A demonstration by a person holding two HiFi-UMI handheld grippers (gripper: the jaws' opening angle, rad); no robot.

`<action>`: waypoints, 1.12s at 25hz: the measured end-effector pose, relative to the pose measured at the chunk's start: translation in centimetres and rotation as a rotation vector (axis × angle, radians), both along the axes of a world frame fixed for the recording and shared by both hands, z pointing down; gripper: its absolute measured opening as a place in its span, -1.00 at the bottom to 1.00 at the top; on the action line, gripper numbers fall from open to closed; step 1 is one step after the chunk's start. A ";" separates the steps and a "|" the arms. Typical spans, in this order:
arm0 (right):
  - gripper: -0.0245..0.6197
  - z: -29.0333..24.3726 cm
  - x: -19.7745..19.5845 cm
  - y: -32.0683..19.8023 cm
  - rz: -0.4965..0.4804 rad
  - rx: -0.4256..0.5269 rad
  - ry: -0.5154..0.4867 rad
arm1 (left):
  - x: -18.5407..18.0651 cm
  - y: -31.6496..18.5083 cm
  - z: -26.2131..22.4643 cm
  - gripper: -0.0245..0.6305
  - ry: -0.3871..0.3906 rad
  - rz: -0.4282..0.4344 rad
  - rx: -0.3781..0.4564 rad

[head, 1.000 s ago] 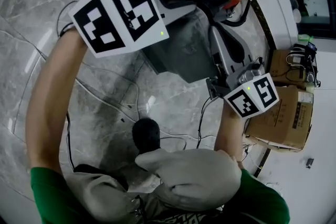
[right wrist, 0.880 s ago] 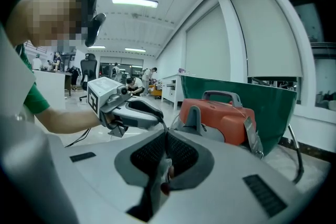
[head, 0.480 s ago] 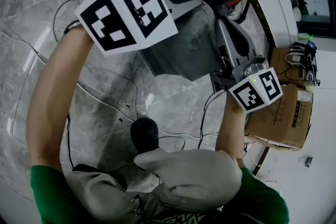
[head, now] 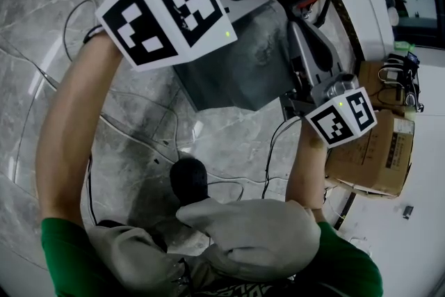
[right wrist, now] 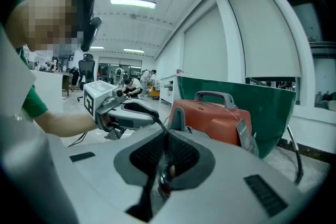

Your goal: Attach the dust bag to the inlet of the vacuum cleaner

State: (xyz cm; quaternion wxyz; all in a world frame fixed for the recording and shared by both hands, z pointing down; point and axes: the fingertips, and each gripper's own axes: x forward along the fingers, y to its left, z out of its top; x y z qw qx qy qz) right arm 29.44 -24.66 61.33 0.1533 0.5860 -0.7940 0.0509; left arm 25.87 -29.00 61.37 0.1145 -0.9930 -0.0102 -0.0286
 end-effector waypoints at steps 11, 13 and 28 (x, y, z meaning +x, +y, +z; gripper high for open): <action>-0.83 0.1 0.1 0.0 -0.005 0.011 -0.027 | 0.1 -0.2 0.1 -0.77 0.035 0.017 -0.038; -0.83 0.1 0.2 0.0 -0.001 0.013 -0.036 | 0.1 -0.2 0.1 -0.77 0.041 0.014 -0.043; -0.83 0.2 0.4 0.2 0.039 0.014 -0.105 | 0.1 0.0 0.3 -0.77 0.048 -0.040 -0.084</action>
